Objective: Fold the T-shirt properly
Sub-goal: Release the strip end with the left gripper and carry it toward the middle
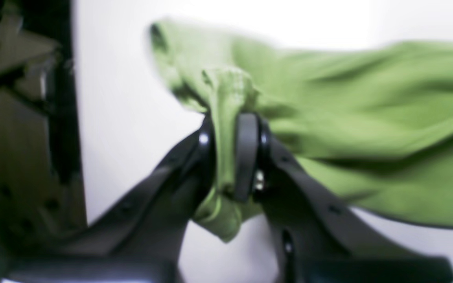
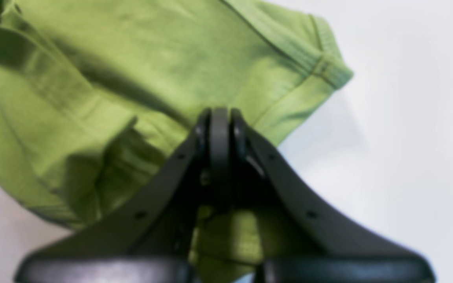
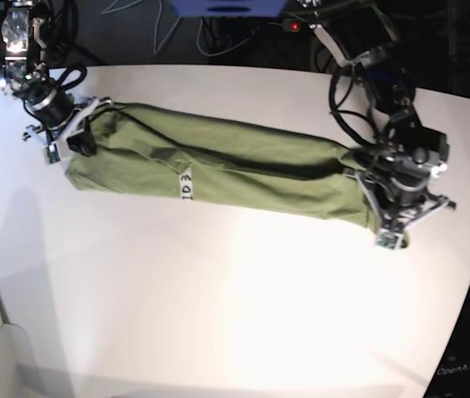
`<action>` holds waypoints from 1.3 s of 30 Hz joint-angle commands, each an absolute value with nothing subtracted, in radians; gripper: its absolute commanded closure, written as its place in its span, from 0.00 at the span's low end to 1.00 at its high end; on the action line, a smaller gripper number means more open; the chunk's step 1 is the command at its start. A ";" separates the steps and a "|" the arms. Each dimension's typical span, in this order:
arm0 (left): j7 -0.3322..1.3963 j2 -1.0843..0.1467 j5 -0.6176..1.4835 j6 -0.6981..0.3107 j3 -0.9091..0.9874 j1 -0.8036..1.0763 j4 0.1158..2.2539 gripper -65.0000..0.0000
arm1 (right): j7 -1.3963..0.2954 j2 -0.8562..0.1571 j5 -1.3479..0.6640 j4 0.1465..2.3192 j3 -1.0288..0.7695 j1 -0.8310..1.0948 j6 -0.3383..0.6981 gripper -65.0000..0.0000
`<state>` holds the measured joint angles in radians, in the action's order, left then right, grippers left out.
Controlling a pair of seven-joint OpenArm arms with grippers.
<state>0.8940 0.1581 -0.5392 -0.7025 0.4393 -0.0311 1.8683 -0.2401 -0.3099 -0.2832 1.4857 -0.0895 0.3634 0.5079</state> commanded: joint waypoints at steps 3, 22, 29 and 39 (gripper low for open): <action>0.872 0.157 -0.538 -0.698 0.295 0.021 1.896 0.97 | -0.265 -0.321 -0.272 1.494 -0.094 0.360 0.507 1.00; 1.006 0.157 -0.412 -0.698 0.002 0.076 1.885 0.97 | -0.269 -0.318 -0.272 1.494 -0.093 0.346 0.507 1.00; 1.026 0.157 -0.206 -0.698 0.007 0.074 1.886 0.97 | -0.271 -0.318 -0.272 1.494 -0.091 0.351 0.507 1.00; 1.026 0.157 0.041 -0.636 -0.008 0.079 1.886 0.97 | -0.271 -0.318 -0.272 1.494 -0.091 0.354 0.507 1.00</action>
